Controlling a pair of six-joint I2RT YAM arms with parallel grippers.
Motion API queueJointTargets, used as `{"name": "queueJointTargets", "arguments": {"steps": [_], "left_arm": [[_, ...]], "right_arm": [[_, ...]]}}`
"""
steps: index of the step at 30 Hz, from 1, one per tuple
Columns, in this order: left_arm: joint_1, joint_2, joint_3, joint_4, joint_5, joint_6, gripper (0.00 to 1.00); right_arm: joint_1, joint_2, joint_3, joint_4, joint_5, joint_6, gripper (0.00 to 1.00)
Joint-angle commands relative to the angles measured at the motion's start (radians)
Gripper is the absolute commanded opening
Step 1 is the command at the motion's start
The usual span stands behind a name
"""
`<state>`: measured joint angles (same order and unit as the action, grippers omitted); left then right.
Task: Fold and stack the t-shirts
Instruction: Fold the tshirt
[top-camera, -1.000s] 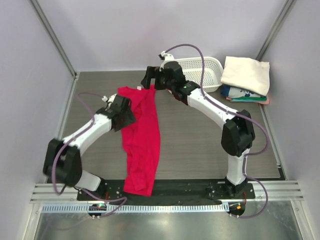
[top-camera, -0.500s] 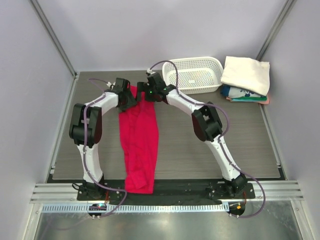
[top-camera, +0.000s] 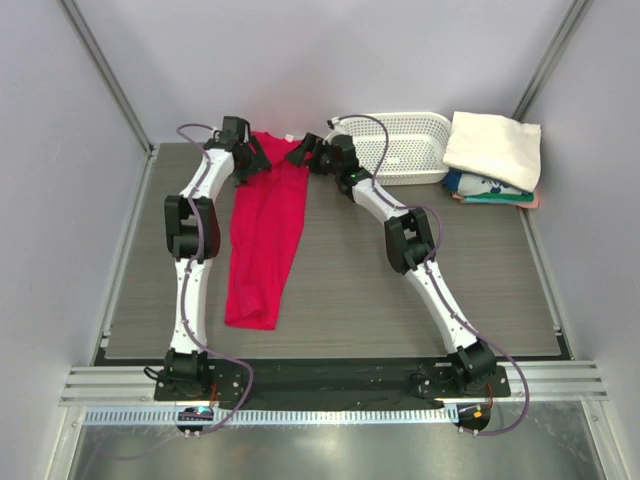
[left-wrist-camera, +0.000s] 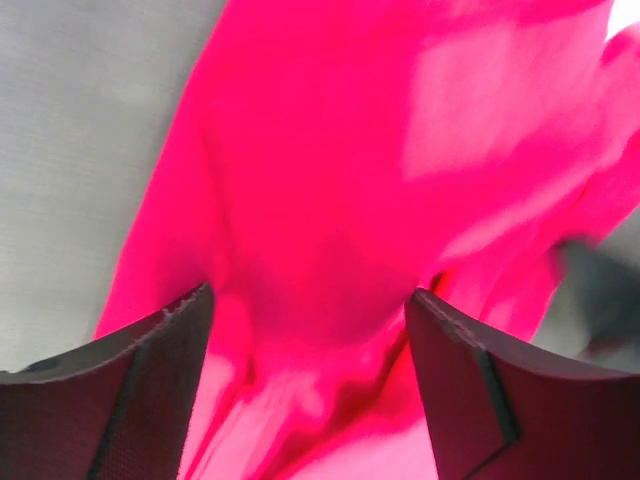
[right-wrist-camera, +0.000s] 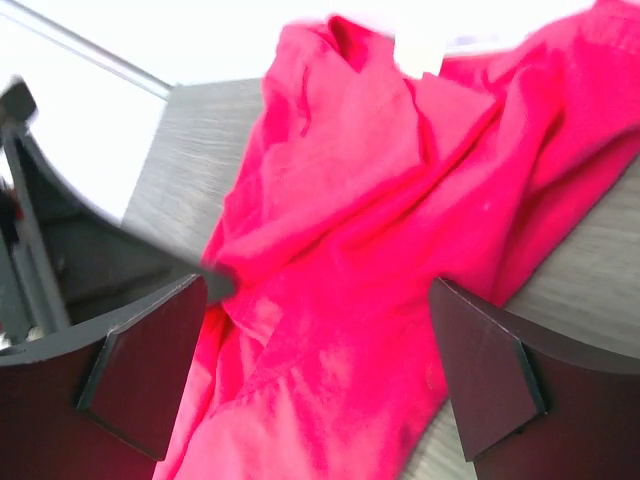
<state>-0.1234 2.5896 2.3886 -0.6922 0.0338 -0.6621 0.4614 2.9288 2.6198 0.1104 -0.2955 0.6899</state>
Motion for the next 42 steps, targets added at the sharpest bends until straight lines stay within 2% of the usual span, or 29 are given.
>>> {"name": "queueJointTargets", "arguments": {"steps": [1, 2, 7, 9, 12, 13, 15, 16, 18, 19, 22, 24, 36, 42], "left_arm": [[-0.01, -0.248, -0.138, -0.055, 0.009, 0.038, 0.79], [-0.009, -0.314, -0.273, -0.031, -0.003, 0.039, 0.8], [-0.009, -0.71, -0.589, -0.015, -0.136, 0.026, 0.82], [-0.01, -0.814, -0.762, -0.015, -0.167, 0.007, 0.81], [-0.009, -0.994, -0.989, 0.002, -0.21, -0.03, 0.78], [-0.01, -1.044, -1.099, 0.005, -0.225, -0.039, 0.77], [-0.01, -1.175, -1.215, 0.023, -0.235, -0.074, 0.75], [-0.01, -1.218, -1.318, 0.031, -0.236, -0.089, 0.75], [-0.01, -1.333, -1.417, 0.057, -0.226, -0.131, 0.72], [-0.012, -1.367, -1.501, 0.065, -0.221, -0.142, 0.7], [-0.012, -1.482, -1.642, 0.094, -0.206, -0.183, 0.66], [-0.018, -1.539, -1.697, 0.123, -0.167, -0.203, 0.62], [-0.039, -1.596, -1.867, 0.154, -0.138, -0.241, 0.61], [-0.042, -1.605, -1.905, 0.155, -0.106, -0.243, 0.6]], "right_arm": [[0.005, -0.129, -0.086, 0.217, -0.085, -0.024, 1.0], [0.009, -0.172, -0.128, 0.228, -0.093, -0.039, 1.0], [0.06, -0.501, -0.392, 0.192, -0.094, -0.098, 1.0], [0.072, -0.587, -0.554, 0.184, -0.082, -0.089, 1.0], [0.105, -0.77, -0.769, 0.099, 0.0, -0.075, 1.0], [0.127, -0.811, -0.867, 0.01, 0.028, -0.072, 1.0], [0.16, -0.91, -0.963, -0.079, 0.093, -0.056, 1.0], [0.175, -0.936, -1.054, -0.163, 0.099, -0.052, 0.98], [0.233, -0.999, -1.148, -0.218, 0.111, -0.037, 0.93], [0.252, -1.019, -1.237, -0.221, 0.113, -0.027, 0.88], [0.347, -1.06, -1.357, -0.219, 0.124, 0.002, 0.8], [0.403, -1.073, -1.389, -0.216, 0.133, 0.017, 0.77], [0.534, -0.991, -1.39, -0.212, 0.176, 0.068, 0.73], [0.583, -0.962, -1.44, -0.145, 0.182, 0.129, 0.53]]}}
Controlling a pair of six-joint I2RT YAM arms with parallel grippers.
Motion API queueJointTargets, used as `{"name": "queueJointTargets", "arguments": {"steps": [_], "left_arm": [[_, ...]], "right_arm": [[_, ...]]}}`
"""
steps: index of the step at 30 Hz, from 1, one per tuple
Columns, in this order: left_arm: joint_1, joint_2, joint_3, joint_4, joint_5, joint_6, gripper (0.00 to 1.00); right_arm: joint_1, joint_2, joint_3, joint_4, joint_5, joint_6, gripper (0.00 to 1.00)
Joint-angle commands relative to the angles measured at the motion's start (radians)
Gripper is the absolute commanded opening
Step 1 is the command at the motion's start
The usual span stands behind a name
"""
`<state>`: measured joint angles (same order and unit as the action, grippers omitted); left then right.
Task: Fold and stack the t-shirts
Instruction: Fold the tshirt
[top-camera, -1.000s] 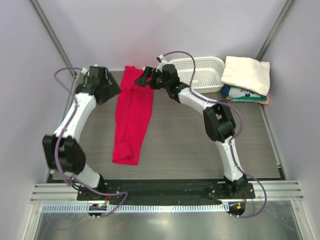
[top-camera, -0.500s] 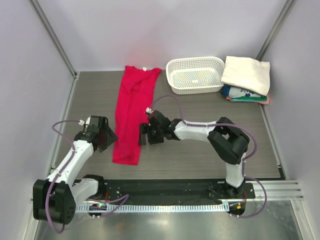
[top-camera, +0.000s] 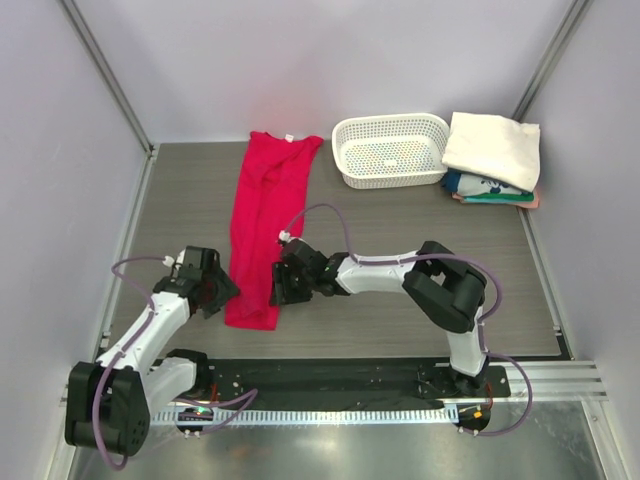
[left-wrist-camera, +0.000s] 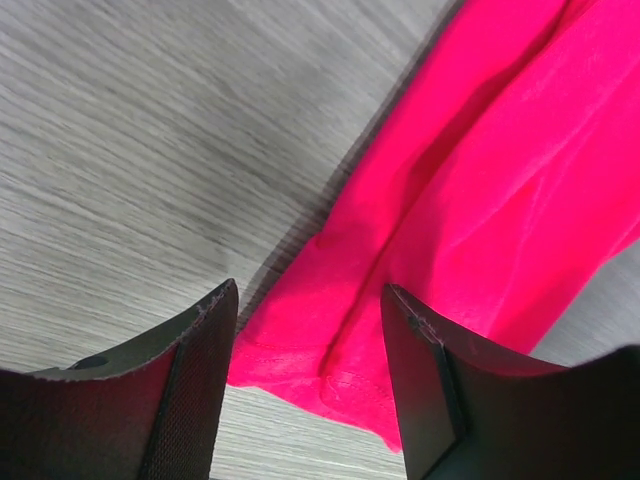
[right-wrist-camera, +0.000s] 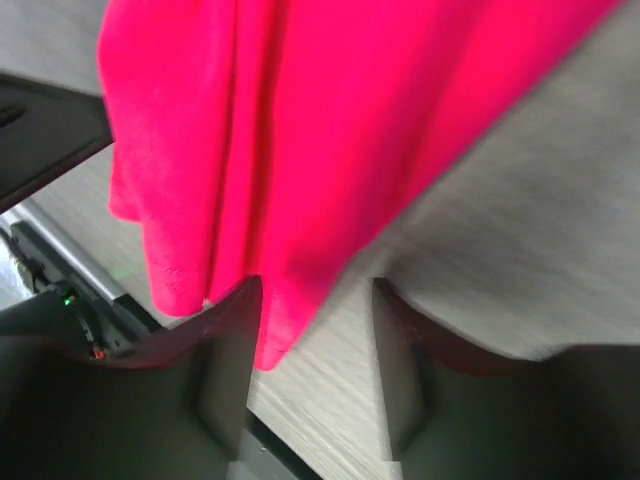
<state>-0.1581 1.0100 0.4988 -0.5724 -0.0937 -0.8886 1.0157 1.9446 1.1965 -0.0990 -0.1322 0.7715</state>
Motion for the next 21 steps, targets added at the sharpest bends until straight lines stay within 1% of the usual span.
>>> {"name": "queueJointTargets", "arguments": {"steps": [1, 3, 5, 6, 8, 9, 11, 12, 13, 14, 15, 16, 17, 18, 20, 21], "left_arm": [[-0.012, -0.03, -0.031, 0.034, 0.023, -0.021, 0.6], [-0.033, -0.048, -0.046, 0.032, 0.014, -0.044, 0.58], [-0.043, -0.054, -0.066, 0.031, 0.011, -0.056, 0.56], [-0.052, -0.054, -0.074, 0.031, 0.009, -0.061, 0.56], [-0.06, -0.051, -0.085, 0.037, 0.014, -0.064, 0.54], [-0.075, -0.048, -0.088, 0.043, 0.018, -0.065, 0.53], [-0.099, -0.047, -0.098, 0.061, 0.028, -0.073, 0.53], [-0.112, -0.045, -0.104, 0.075, 0.049, -0.073, 0.53], [-0.129, -0.037, -0.109, 0.089, 0.055, -0.075, 0.5], [-0.147, -0.034, -0.111, 0.117, 0.057, -0.084, 0.34], [-0.194, -0.028, -0.114, 0.13, 0.058, -0.09, 0.28], [-0.217, -0.012, -0.112, 0.138, 0.052, -0.098, 0.14], [-0.256, -0.001, -0.108, 0.14, 0.048, -0.101, 0.07], [-0.271, 0.01, -0.094, 0.134, 0.043, -0.104, 0.02], [-0.294, 0.036, -0.079, 0.091, 0.026, -0.099, 0.0], [-0.308, 0.041, -0.071, 0.066, 0.016, -0.096, 0.0]], "right_arm": [[0.035, 0.025, -0.037, 0.085, 0.008, 0.057, 0.46], [0.046, 0.052, -0.051, 0.16, -0.02, 0.078, 0.43], [0.047, 0.062, -0.063, 0.173, -0.015, 0.084, 0.38], [0.043, 0.06, -0.069, 0.174, -0.003, 0.084, 0.31], [0.032, 0.039, -0.1, 0.179, 0.023, 0.084, 0.23], [0.012, 0.03, -0.112, 0.179, 0.028, 0.083, 0.15], [-0.02, -0.022, -0.167, 0.177, 0.039, 0.083, 0.08], [-0.055, -0.047, -0.191, 0.174, 0.04, 0.083, 0.04], [-0.075, -0.07, -0.24, 0.173, 0.043, 0.083, 0.02], [-0.094, -0.126, -0.267, 0.17, 0.048, 0.08, 0.01], [-0.113, -0.154, -0.293, 0.165, 0.049, 0.077, 0.01], [-0.147, -0.182, -0.34, 0.157, 0.054, 0.062, 0.01], [-0.167, -0.24, -0.36, 0.147, 0.06, 0.054, 0.01], [-0.184, -0.269, -0.382, 0.116, 0.075, 0.043, 0.01], [-0.233, -0.332, -0.449, 0.105, 0.089, 0.028, 0.01], [-0.247, -0.389, -0.472, 0.067, 0.092, 0.022, 0.01]]}}
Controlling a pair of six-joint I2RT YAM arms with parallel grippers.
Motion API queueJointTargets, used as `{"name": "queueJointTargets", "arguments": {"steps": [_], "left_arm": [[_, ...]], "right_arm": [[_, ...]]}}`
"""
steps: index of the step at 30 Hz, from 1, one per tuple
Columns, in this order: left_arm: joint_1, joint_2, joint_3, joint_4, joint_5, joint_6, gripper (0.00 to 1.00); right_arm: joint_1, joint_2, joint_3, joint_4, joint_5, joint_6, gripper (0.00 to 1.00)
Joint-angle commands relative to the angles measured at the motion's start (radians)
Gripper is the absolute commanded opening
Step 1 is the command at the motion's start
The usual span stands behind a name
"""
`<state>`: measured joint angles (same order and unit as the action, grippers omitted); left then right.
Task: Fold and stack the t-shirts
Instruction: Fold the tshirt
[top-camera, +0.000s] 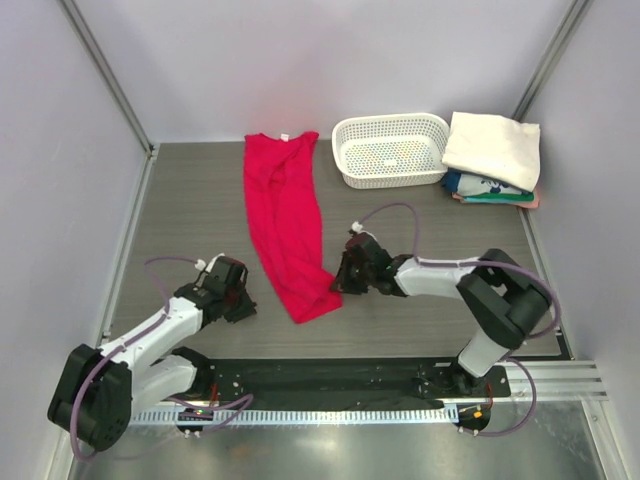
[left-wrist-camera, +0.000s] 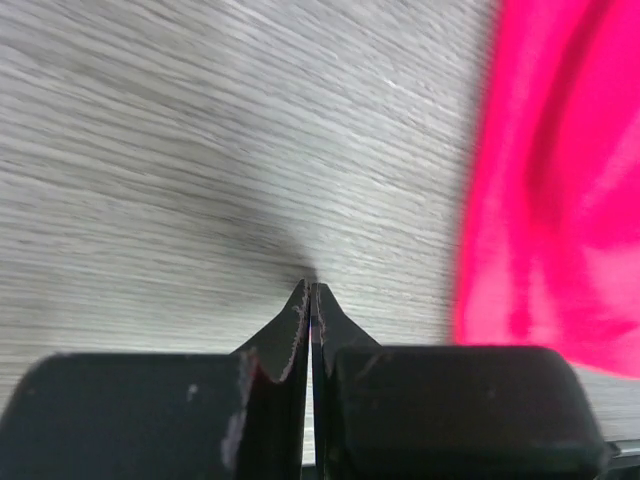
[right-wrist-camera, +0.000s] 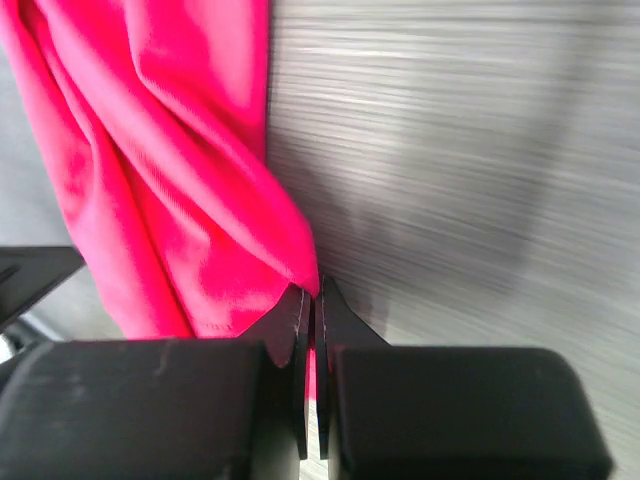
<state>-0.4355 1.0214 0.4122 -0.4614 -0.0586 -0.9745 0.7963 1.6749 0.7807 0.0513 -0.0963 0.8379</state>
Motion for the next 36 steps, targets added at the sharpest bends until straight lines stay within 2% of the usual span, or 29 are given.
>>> {"name": "queueJointTargets", "arguments": {"steps": [1, 4, 6, 7, 10, 11, 13, 17, 20, 23, 26, 32, 36], "left_arm": [[-0.034, 0.034, 0.037, -0.078, -0.033, -0.01, 0.0], [-0.046, -0.016, 0.063, -0.184, -0.072, -0.021, 0.02], [-0.083, -0.102, 0.068, -0.172, -0.067, -0.036, 0.17], [-0.098, -0.125, 0.071, -0.155, -0.061, -0.041, 0.31], [-0.164, -0.15, 0.108, -0.074, -0.063, -0.041, 0.49], [-0.198, -0.133, 0.141, -0.047, -0.064, -0.041, 0.51], [-0.239, -0.042, 0.183, -0.008, -0.052, -0.043, 0.52], [-0.423, 0.182, 0.312, 0.003, -0.118, -0.058, 0.5], [-0.509, 0.327, 0.411, 0.007, -0.162, -0.085, 0.47], [-0.543, 0.42, 0.477, -0.02, -0.17, -0.119, 0.42], [-0.581, 0.453, 0.519, -0.1, -0.21, -0.177, 0.39], [-0.709, 0.433, 0.644, -0.35, -0.357, -0.268, 0.45], [-0.758, 0.44, 0.633, -0.384, -0.377, -0.326, 0.42]], "right_arm": [[-0.037, -0.144, -0.09, -0.096, 0.061, -0.049, 0.01], [-0.043, -0.228, -0.144, -0.129, 0.044, -0.048, 0.01], [-0.037, -0.273, -0.17, -0.125, 0.02, -0.027, 0.01], [-0.035, -0.285, -0.188, -0.126, 0.007, -0.019, 0.01], [-0.008, -0.313, -0.208, -0.125, -0.012, -0.003, 0.02], [0.001, -0.314, -0.209, -0.125, -0.016, 0.0, 0.01], [0.032, -0.308, -0.212, -0.12, -0.025, 0.013, 0.01], [0.07, -0.282, -0.218, -0.082, -0.045, 0.021, 0.01], [0.073, -0.279, -0.227, -0.073, -0.042, 0.02, 0.01], [0.07, -0.284, -0.227, -0.08, -0.036, 0.007, 0.01], [0.067, -0.288, -0.219, -0.096, -0.023, 0.0, 0.01], [0.063, -0.285, -0.222, -0.097, -0.022, -0.005, 0.01], [0.063, -0.276, -0.224, -0.097, -0.02, -0.011, 0.01]]}}
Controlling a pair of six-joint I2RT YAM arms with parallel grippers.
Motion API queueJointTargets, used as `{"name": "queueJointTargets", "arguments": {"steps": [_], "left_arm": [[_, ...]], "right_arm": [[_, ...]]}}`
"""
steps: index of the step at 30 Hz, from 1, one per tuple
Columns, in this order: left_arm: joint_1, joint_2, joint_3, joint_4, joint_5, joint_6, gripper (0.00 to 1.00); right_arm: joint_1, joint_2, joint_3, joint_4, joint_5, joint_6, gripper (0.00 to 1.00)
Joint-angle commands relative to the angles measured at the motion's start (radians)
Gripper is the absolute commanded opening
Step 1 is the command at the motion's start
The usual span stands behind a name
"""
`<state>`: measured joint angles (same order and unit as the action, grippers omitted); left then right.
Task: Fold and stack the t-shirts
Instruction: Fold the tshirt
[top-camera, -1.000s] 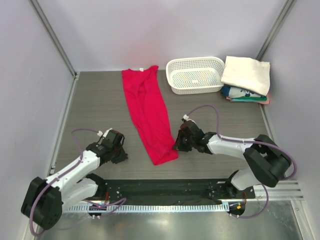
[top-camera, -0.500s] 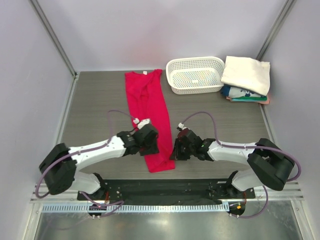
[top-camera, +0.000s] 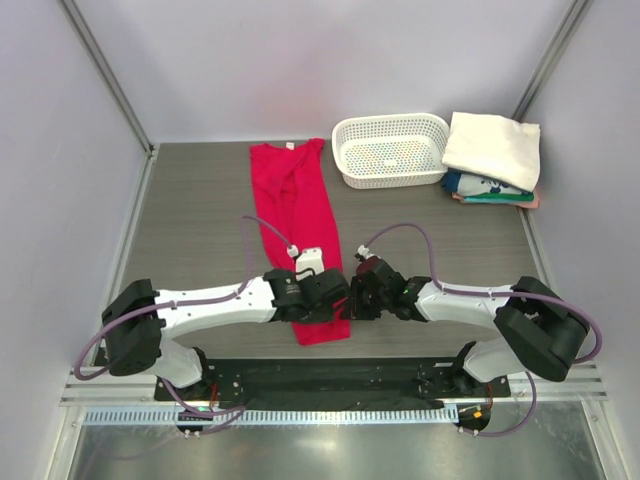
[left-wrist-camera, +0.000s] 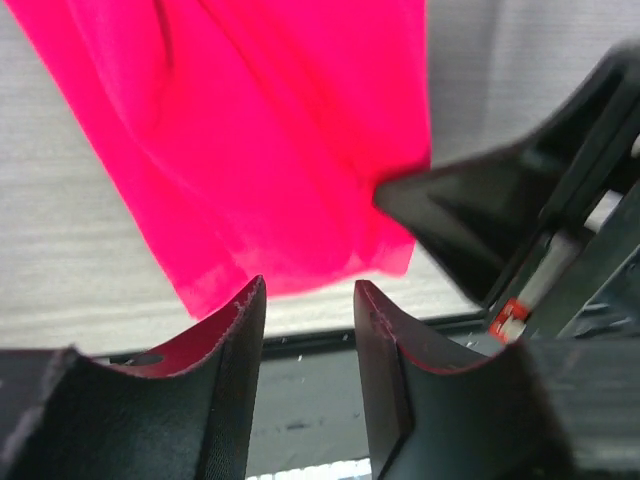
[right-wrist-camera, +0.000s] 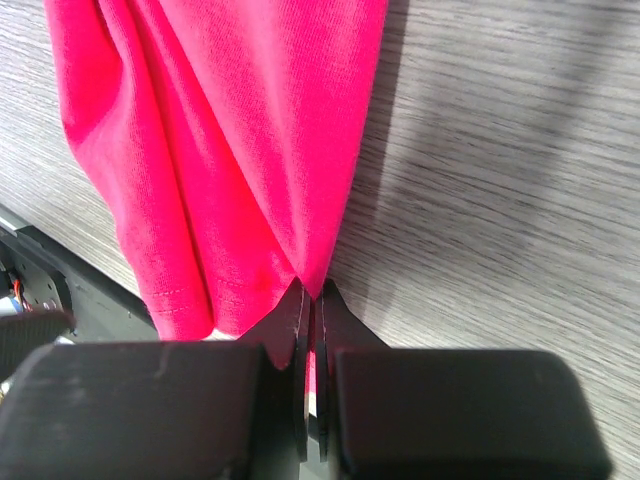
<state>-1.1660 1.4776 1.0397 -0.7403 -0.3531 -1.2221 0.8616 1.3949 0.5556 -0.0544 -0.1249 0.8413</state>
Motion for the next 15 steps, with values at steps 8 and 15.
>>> {"name": "queueJointTargets", "arguments": {"steps": [8, 15], "left_arm": [[-0.041, -0.065, -0.164, 0.079, -0.096, -0.149, 0.37], [-0.041, -0.092, -0.259, 0.237, -0.121, -0.142, 0.39]], "right_arm": [[-0.006, 0.0, -0.006, 0.007, 0.001, -0.021, 0.01], [-0.007, 0.003, -0.017, 0.008, 0.004, -0.021, 0.01]]}}
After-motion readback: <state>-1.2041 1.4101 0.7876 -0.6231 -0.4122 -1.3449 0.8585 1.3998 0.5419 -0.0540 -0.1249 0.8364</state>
